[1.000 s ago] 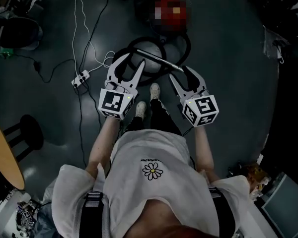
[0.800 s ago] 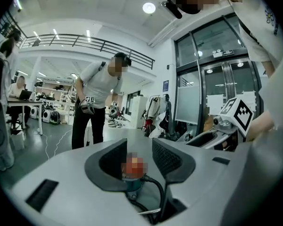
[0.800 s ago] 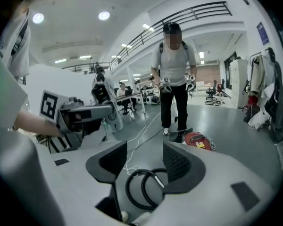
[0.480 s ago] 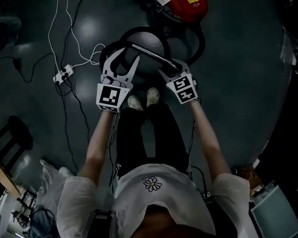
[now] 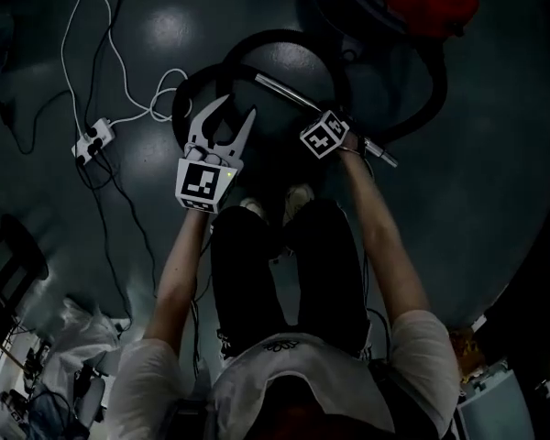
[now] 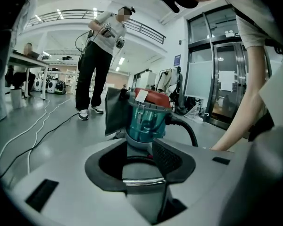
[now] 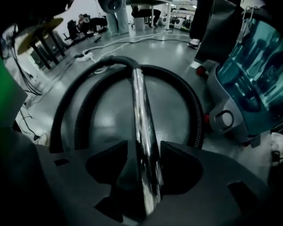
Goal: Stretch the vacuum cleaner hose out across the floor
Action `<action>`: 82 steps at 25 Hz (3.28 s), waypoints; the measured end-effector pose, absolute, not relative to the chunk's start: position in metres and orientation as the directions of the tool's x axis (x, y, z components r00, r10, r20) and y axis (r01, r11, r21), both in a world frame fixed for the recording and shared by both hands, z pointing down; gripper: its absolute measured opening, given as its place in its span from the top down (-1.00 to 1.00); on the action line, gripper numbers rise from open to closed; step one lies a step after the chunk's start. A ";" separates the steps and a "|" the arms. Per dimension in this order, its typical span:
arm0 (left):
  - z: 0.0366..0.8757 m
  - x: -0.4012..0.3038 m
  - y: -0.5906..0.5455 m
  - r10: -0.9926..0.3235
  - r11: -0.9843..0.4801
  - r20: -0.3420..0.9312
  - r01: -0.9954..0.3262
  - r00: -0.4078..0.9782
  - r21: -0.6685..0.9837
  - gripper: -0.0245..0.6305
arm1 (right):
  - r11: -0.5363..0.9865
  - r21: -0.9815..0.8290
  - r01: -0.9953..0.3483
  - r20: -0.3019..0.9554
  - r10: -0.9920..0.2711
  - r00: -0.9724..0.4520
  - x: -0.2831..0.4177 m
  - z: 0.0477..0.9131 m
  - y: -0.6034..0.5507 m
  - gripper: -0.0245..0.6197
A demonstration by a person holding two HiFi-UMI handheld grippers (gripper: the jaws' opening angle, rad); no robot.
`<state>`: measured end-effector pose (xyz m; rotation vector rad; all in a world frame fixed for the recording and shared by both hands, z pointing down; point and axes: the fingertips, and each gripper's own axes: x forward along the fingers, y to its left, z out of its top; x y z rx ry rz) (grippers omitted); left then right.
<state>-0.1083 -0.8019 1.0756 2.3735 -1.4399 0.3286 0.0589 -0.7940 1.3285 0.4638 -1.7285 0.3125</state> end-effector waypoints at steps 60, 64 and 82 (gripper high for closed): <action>0.454 0.149 -0.423 -0.419 -0.862 0.519 -0.506 0.745 0.032 0.66 | -0.287 0.741 0.607 0.327 -0.635 -0.700 0.122 0.365 -0.463 0.42; 0.442 0.160 -0.414 -0.442 -0.859 0.512 -0.511 0.736 -0.007 0.65 | -0.405 0.742 0.535 0.239 -0.586 -0.775 0.138 0.344 -0.451 0.42; 0.410 0.052 -0.399 -0.625 -0.673 0.352 -0.709 0.697 0.209 0.66 | 0.426 0.404 -0.809 0.021 -0.889 -0.458 0.234 0.286 -0.433 0.28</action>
